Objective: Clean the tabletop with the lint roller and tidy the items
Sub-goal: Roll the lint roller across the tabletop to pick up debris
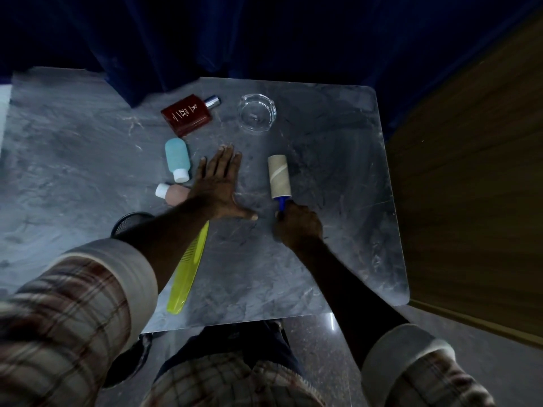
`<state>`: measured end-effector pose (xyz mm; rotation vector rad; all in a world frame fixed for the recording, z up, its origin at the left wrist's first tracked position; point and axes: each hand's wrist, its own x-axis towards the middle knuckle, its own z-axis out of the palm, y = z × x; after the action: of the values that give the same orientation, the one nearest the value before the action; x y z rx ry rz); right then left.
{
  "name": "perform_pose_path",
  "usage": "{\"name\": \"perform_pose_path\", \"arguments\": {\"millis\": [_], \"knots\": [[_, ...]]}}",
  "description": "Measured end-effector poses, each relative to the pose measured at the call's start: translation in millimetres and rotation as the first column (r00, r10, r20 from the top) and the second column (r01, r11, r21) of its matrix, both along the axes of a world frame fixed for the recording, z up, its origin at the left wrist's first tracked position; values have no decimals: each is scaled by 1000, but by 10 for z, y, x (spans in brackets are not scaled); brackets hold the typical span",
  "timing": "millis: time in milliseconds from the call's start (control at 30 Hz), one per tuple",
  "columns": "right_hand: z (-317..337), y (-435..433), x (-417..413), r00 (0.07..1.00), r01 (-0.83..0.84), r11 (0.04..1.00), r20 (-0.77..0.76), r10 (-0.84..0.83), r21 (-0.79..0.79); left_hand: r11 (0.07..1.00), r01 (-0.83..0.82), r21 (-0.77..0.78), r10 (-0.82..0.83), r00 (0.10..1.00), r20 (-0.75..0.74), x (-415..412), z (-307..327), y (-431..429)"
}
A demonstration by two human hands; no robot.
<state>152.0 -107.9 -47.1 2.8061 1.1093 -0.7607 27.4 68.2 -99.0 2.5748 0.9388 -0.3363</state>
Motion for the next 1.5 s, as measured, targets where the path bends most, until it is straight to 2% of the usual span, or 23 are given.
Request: {"name": "perform_pose_path", "arguments": {"millis": [100, 233, 467, 667, 833, 967, 1033, 1100, 1200, 1367, 1433, 1500], "knots": [[35, 48, -141, 992, -41, 993, 122, 27, 107, 1000, 0, -5, 0, 1000, 8, -2, -5, 9], [4, 108, -204, 999, -38, 999, -39, 38, 0, 1000, 4, -8, -4, 1000, 25, -12, -9, 8], [1, 149, -271, 999, -44, 999, -14, 44, -7, 1000, 8, -24, -7, 999, 33, -28, 17, 7], [-5, 180, -218, 994, -40, 999, -102, 39, -8, 999, 7, -31, -6, 1000, 30, -22, 40, -24], [3, 150, -271, 998, 58, 996, -14, -57, 62, 997, 8, -72, -6, 1000, 17, -13, 81, 22], [56, 114, -212, 992, 100, 991, 62, -106, 89, 986, -42, -159, 52, 997, 63, -39, 128, 41], [108, 115, -114, 989, 121, 987, 73, -129, 102, 981, -75, -178, 100, 986, 131, -43, 188, 39], [160, 188, 62, 984, 166, 975, 44, -174, 145, 968, -136, -211, 193, 940, 280, -21, 282, 40], [270, 462, 373, 972, 233, 937, -47, -229, 260, 881, -272, -387, 441, 767, 466, 96, 448, 139], [342, 1104, 954, 953, 293, 872, -187, -237, 392, 669, -487, -561, 727, 586, 359, 641, 635, 594], [291, 1370, 1108, 941, 318, 858, -249, -232, 403, 623, -550, -555, 774, 533, 341, 826, 640, 753], [187, 1601, 1208, 931, 335, 855, -276, -237, 396, 622, -580, -526, 776, 547, 314, 939, 596, 871]]}}
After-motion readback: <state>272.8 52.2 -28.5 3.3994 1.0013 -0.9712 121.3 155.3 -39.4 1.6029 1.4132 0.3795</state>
